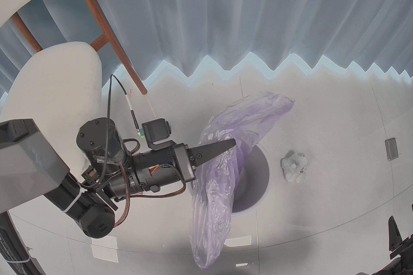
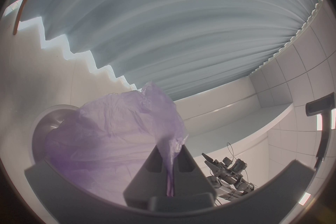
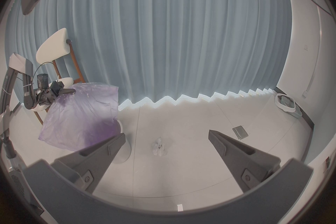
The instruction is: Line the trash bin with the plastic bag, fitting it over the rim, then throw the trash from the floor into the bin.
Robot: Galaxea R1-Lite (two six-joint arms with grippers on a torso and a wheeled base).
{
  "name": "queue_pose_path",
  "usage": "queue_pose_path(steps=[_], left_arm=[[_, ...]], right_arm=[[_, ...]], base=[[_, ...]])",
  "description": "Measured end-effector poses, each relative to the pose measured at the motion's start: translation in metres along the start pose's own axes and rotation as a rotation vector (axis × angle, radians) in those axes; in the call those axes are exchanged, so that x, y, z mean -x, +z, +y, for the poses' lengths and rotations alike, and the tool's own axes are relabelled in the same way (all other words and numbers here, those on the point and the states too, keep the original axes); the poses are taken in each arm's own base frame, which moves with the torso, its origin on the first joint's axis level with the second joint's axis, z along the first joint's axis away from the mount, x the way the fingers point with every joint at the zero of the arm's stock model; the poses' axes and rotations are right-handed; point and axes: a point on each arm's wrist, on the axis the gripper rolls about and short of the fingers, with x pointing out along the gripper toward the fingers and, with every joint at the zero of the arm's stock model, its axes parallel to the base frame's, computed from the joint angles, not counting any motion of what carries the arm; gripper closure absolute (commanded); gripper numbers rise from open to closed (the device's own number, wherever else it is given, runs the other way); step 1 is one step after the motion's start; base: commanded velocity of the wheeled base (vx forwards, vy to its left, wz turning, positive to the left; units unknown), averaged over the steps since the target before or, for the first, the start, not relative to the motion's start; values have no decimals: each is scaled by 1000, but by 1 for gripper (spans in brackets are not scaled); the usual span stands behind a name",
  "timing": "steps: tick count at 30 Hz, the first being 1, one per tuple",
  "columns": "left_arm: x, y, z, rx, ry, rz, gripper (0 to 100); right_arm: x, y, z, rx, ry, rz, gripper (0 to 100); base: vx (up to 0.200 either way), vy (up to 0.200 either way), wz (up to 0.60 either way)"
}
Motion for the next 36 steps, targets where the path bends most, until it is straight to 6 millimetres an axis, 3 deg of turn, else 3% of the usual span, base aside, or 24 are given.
queue_pose_path(steps=[13, 27, 36], left_arm=[[-24, 9, 21, -48, 99, -152, 100], [-29, -2, 46, -193, 198, -139, 100], [-24, -14, 59, -244, 452, -52, 100]], right_arm=[[0, 0, 0, 0, 0, 0, 0], [0, 0, 0, 0, 0, 0, 0], [0, 0, 0, 1, 0, 0, 0]], base=[[0, 0, 0], [0, 0, 0], [0, 0, 0]])
